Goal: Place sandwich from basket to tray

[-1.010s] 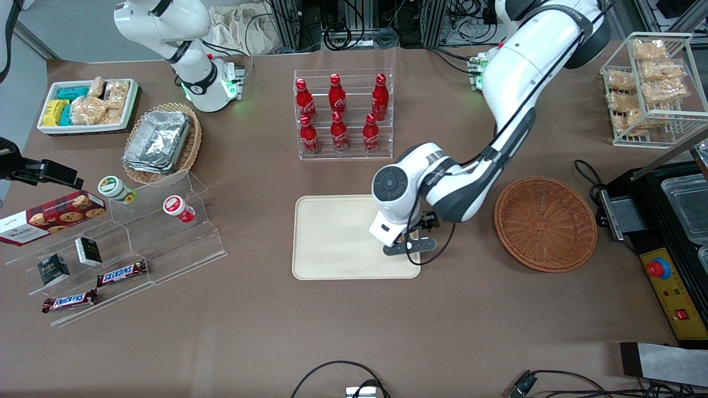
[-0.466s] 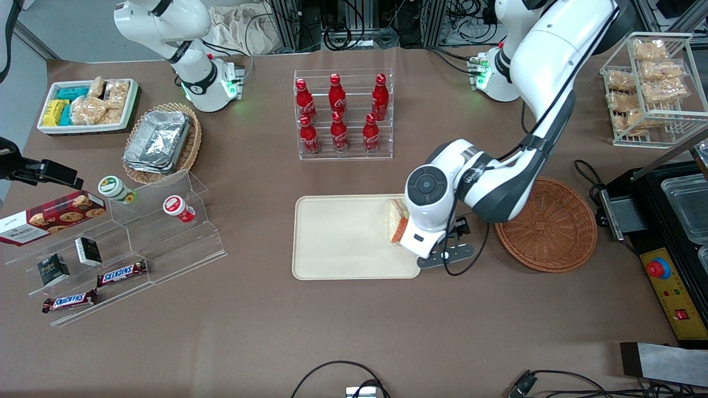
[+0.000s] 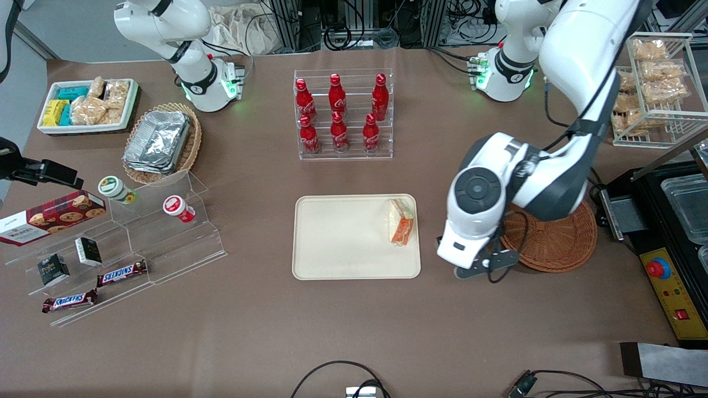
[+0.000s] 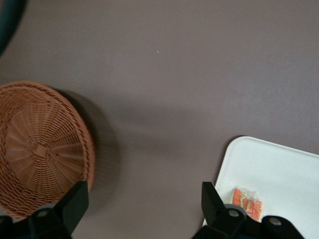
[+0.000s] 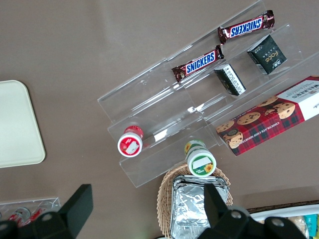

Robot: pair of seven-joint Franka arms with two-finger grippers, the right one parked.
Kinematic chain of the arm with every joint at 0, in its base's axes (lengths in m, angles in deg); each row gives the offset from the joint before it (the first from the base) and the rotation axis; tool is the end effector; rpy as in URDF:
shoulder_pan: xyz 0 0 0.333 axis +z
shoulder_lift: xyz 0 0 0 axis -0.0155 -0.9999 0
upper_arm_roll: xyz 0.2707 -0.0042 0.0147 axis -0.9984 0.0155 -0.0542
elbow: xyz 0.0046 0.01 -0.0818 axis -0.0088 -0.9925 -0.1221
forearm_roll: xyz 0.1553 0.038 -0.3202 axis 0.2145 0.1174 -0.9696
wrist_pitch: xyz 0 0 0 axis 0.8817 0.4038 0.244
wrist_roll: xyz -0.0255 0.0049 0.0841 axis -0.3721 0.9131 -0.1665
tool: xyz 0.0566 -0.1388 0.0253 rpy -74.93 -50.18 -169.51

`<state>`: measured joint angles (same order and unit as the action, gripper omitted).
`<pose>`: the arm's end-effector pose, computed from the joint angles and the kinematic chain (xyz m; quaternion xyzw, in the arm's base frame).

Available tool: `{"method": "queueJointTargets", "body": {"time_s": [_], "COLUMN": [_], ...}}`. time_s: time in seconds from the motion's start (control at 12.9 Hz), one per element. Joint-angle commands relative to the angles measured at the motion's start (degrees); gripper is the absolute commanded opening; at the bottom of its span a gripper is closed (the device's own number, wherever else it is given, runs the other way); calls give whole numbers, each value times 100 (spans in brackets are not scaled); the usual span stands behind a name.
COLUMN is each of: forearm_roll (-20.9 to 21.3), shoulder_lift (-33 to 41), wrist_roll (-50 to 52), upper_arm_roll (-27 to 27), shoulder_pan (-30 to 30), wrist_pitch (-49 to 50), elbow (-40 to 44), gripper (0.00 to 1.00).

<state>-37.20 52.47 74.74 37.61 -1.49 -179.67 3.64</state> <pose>0.5913 -0.2486 0.3312 -0.9875 -0.1247 -0.0114 0.0957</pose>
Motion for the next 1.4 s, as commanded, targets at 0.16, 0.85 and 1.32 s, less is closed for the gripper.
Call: {"method": "queueJointTargets", "body": {"time_s": [0.16,0.85,1.32], "forearm_roll": [-306,-1582,-2267], "shoulder_lift": [313,1639,2500], "wrist_roll": [-398,-2296,-3667], "upper_arm_roll": [18,-1080,-2055], "shoulder_pan": [291,502,344], "wrist_pitch": [167,115,141], "elbow": [-71,-1019,-1564], "gripper": [100,100,100]}}
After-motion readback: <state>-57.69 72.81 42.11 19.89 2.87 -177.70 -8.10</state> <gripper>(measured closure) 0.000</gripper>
